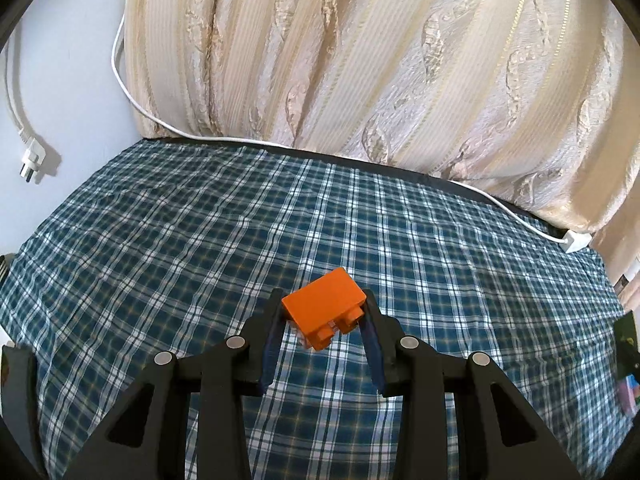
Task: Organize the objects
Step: 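Carry the yellow box with the right gripper while the left carries the orange brick to the bowl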
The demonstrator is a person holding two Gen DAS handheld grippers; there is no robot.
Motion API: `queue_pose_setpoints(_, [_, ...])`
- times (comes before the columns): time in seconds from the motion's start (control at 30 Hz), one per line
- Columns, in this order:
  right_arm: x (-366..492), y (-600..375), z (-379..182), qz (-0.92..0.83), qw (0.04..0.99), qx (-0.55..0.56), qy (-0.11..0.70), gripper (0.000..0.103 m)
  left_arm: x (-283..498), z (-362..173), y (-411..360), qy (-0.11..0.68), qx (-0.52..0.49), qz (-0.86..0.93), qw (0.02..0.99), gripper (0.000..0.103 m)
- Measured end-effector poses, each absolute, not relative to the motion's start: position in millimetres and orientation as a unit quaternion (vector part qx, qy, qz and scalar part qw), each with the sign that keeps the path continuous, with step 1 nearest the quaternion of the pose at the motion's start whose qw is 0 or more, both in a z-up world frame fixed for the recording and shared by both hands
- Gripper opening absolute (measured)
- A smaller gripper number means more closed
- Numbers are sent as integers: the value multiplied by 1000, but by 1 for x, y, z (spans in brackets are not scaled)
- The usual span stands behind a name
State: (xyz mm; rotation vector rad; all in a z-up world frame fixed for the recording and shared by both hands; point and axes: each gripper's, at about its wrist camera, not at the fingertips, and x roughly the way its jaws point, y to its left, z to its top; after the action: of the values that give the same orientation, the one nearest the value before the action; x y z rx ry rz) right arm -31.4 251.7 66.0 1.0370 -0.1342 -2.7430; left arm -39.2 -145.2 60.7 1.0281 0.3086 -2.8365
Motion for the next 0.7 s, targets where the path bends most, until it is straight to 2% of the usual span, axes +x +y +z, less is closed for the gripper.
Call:
queue_pose_setpoints(0.37, [11,292,80,-940,75,328,-60,70,-37,66,-142,103,329,-937,53,38])
queue_pose_setpoints(0.7, [33,343,82,-943,32,316,-93,70,-20,81,-81,78,331,-940,-1,37])
